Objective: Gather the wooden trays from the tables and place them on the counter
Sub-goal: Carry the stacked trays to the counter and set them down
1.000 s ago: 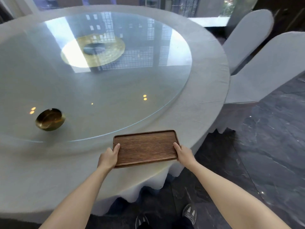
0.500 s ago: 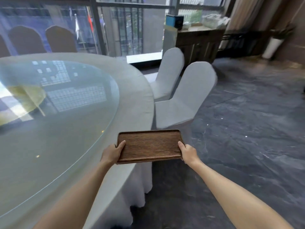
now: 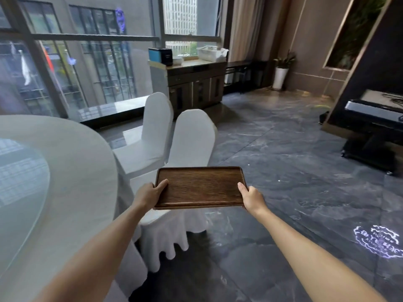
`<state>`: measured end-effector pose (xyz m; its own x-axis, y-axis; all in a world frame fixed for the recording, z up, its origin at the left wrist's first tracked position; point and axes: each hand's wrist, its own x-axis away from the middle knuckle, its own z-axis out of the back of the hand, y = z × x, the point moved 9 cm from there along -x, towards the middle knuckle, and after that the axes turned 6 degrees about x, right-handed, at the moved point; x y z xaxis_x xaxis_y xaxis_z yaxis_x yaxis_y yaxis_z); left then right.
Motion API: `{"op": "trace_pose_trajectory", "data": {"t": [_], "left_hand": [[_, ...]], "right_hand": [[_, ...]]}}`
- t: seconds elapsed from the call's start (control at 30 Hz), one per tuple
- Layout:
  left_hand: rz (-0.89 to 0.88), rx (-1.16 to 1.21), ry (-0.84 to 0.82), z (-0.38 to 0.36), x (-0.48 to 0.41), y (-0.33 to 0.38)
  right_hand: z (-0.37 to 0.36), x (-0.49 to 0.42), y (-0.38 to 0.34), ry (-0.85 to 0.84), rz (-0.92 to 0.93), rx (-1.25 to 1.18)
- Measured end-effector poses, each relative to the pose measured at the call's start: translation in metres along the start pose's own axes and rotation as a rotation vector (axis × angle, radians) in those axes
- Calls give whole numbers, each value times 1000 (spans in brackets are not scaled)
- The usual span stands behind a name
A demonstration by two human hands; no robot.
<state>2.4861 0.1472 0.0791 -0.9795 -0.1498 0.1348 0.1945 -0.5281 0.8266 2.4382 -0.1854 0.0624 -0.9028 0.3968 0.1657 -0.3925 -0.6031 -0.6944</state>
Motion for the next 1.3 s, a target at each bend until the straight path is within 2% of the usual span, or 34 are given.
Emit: {"op": "trace_pose_trajectory", "data": {"t": [0.5, 0.8, 1.07, 1.3], "left_hand": [[-79, 14, -144, -185, -308, 191], [-68, -44, -71, -308, -488, 274], [-17, 9, 5, -371, -657, 384], [32, 1, 24, -429, -827, 418]], "right_hand": [[106, -336, -19, 131, -115, -6], [132, -582, -5, 64, -99, 1], [187, -816, -66, 28, -3, -3], [166, -1005, -99, -24, 10, 13]]}}
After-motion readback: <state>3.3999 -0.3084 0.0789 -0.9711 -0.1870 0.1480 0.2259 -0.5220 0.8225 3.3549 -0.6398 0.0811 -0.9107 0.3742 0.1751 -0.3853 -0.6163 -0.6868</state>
